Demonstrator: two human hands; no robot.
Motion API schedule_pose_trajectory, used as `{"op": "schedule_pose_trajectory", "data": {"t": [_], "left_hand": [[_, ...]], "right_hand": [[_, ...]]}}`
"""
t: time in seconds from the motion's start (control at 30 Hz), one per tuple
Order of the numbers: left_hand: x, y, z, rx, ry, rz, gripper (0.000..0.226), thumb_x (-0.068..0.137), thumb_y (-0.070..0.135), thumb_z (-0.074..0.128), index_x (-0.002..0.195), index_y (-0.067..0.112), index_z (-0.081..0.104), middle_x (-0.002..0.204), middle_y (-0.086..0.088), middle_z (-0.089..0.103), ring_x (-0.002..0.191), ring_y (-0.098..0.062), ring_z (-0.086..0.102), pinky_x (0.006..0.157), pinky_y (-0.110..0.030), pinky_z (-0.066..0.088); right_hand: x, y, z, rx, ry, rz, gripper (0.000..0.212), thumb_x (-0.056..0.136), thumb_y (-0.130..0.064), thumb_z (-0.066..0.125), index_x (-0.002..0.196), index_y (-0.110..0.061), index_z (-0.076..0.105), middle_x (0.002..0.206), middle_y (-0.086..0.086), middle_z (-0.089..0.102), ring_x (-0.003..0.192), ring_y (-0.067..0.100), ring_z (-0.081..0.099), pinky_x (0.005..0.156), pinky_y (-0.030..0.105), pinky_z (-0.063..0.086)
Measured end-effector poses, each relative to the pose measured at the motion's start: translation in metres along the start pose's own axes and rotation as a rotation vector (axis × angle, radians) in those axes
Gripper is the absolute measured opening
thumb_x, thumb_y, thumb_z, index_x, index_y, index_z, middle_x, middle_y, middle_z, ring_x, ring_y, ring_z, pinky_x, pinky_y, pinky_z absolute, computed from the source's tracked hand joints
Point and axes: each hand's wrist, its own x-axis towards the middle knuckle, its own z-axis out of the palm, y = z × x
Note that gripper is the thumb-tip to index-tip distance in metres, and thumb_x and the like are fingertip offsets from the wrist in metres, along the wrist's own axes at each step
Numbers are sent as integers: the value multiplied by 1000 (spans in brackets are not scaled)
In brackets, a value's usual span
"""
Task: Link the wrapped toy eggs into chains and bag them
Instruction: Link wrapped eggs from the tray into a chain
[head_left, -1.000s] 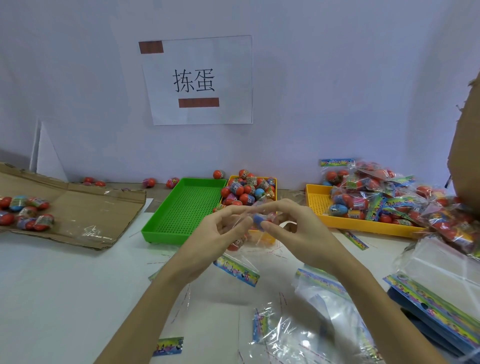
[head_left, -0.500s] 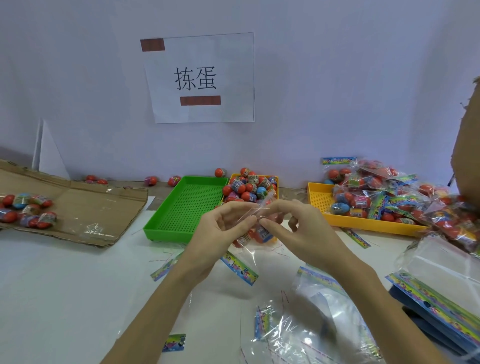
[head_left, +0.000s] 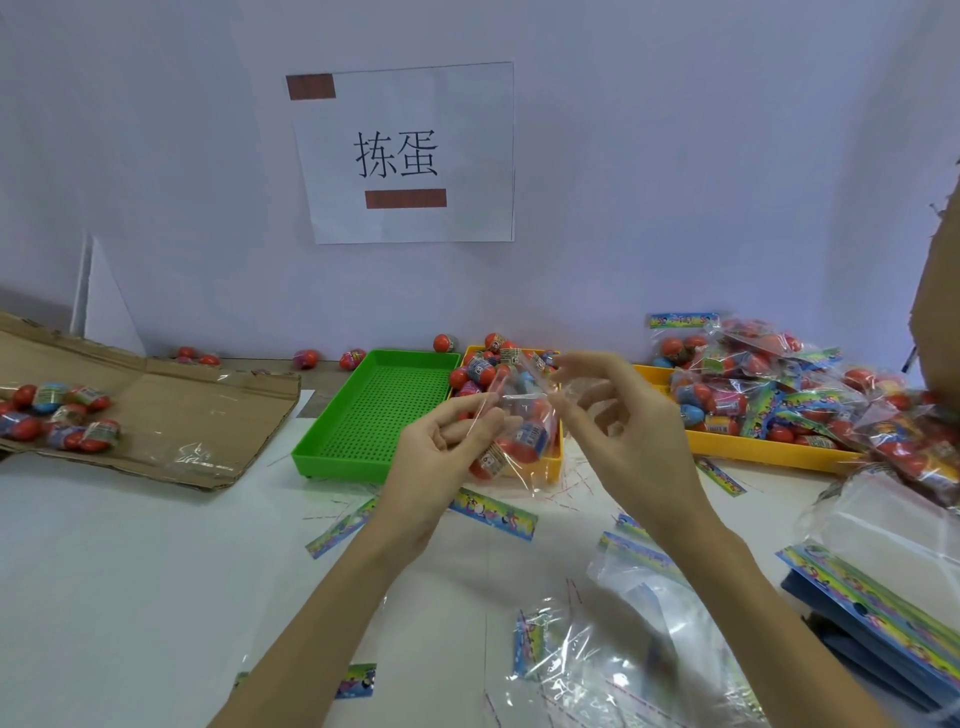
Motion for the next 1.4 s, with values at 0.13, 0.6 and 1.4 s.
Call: {"op": "schedule_pose_trajectory", "data": {"t": [0.13,0.6,1.4], "left_hand": [[0,-3,1,-14,64,23,38,90,32,73,122,11,71,108,-5,81,110,-21,75,84,-35,62],[-4,-7,3,236,-130,3,38,89,7,81,120,26,70,109,3,77,107,-20,74,94,-37,60],[1,-9,0,83,6,-43,29,83,12,86,110,16,75,90,-11,76,73,-17,72,61,-23,54]], "right_hand": [[-1,3,6,143,-125,357,38,86,-55,70,114,-30,70,97,-16,73,91,2,68,73,15,57],[-9,0,17,489,-124,591,14,94,-25,73,102,-15,79,96,5,78,99,21,73,90,38,62],[-13,6,21,284,-205,356,28,88,-50,70,106,-29,73,90,-14,74,86,-1,69,69,14,55]]}}
